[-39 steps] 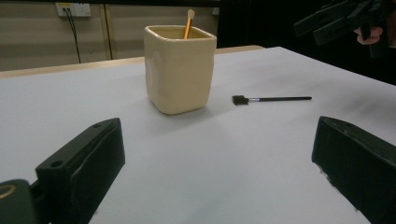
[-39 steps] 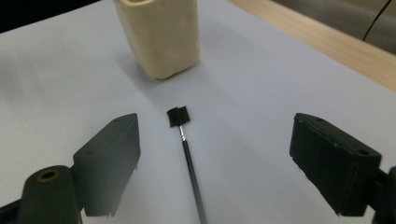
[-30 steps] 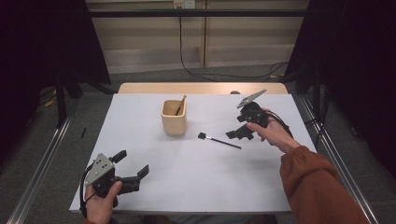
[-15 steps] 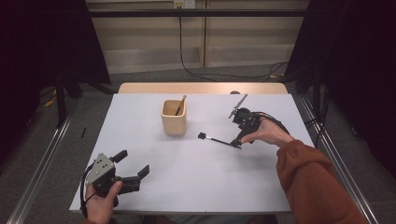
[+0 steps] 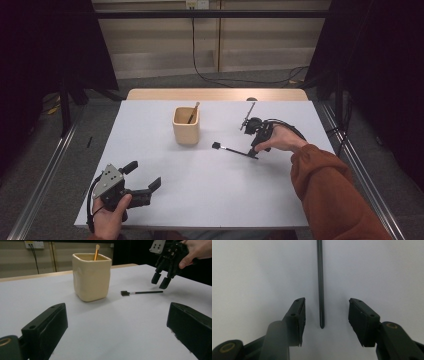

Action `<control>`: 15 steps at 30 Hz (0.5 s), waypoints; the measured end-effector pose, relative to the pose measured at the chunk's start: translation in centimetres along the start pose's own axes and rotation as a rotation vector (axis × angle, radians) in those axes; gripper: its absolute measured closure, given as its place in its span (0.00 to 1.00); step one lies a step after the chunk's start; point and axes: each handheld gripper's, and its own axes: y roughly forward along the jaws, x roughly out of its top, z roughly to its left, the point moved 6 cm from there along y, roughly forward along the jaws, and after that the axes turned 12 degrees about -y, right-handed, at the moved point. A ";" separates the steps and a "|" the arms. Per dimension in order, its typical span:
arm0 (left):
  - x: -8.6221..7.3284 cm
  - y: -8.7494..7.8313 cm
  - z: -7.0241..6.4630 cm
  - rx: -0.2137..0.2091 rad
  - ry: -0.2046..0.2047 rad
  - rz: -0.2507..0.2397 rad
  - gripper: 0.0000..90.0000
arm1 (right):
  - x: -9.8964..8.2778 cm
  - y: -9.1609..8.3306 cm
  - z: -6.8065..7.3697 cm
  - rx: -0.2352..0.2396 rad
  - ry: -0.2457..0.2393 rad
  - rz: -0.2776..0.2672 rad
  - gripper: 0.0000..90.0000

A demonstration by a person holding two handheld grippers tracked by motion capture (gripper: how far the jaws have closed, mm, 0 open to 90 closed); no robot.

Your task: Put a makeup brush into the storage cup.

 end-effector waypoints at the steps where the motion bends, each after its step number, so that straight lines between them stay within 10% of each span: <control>1: 0.0 0.0 0.0 -0.001 0.000 0.000 0.04 | 0.0 0.2 0.1 0.010 0.002 0.009 0.57; 15: -0.1 0.0 0.0 -0.002 0.014 0.008 0.04 | 0.0 1.7 0.2 0.022 -0.030 0.064 0.79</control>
